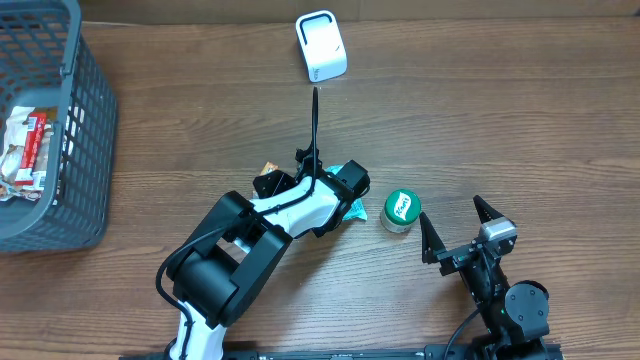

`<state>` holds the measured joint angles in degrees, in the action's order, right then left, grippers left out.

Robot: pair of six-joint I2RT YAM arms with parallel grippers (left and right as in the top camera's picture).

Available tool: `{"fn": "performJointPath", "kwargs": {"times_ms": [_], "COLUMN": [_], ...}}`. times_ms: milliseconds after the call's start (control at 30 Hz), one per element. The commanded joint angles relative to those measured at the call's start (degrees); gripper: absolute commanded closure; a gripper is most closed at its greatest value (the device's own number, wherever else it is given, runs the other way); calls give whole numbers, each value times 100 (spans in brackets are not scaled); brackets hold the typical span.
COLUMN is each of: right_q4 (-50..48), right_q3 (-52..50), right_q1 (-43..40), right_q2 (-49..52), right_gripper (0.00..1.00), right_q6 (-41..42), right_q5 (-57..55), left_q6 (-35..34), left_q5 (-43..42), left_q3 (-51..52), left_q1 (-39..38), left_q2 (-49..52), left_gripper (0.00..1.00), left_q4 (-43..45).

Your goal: Scan the item barcode

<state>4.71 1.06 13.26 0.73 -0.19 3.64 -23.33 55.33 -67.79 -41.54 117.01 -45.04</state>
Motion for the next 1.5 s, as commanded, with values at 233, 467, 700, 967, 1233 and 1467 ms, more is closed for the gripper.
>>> {"fn": "performJointPath", "kwargs": {"times_ms": [233,467,700,967,1233,1467], "right_q4": [-24,-24,-24,-24,-24,-24], "right_q3": [-61,-61,-61,-61,-61,-61], "right_q1": [15,15,15,15,17,15], "right_q2": [-55,-55,-57,-55,-55,-55], "right_gripper": [0,0,0,0,0,0], "right_q6": [15,15,15,15,15,15], "right_q5": [7,7,7,7,7,7], "left_q6": [-509,673,1703,2232,2205,1827], "left_q5": [-1287,-3375,-5180,-5261,-5222,-5302], "left_q3": [-256,-256,-232,-232,-232,-251], "left_q1": [284,1198,2033,2142,2127,2070], "left_q2": [-1121,-1759,-1526,-955,-570,-581], "left_gripper": [24,13,19,23,74,82], "left_q4": [66,153,160,181,225,219]}}
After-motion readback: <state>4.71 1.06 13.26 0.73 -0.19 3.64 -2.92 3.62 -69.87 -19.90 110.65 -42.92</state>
